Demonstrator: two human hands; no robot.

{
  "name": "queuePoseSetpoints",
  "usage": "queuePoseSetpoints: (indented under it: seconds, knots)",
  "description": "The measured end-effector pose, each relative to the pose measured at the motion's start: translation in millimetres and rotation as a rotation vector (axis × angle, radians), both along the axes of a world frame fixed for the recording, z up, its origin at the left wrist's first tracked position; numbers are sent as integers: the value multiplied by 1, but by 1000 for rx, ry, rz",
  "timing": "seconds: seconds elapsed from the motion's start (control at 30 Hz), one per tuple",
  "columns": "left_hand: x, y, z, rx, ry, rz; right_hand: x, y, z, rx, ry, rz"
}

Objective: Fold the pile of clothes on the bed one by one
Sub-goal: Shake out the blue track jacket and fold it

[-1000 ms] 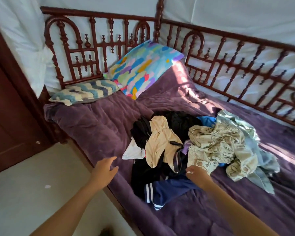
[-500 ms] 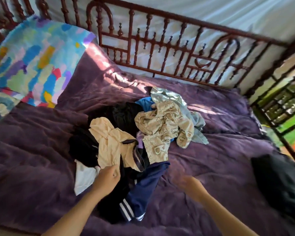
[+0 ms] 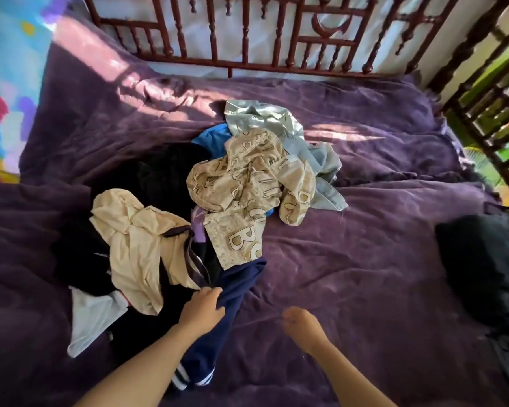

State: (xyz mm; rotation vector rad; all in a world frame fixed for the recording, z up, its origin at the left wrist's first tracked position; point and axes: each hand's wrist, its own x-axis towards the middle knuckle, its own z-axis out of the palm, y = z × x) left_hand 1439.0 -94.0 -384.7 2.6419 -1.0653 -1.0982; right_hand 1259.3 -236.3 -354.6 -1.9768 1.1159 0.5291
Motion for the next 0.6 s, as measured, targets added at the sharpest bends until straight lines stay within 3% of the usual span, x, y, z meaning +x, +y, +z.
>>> queuePoseSetpoints:
  seconds: [0.2, 0.4, 0.6]
  knots:
    - [0, -25, -28, 70, -85, 16, 6, -17, -27, 55, -16, -17]
    - [-25, -47, -40, 204, 12, 26, 8, -19, -36, 90, -10, -15]
    - [-52, -39, -40, 133, -18, 117, 4, -31, -33, 88, -31, -23]
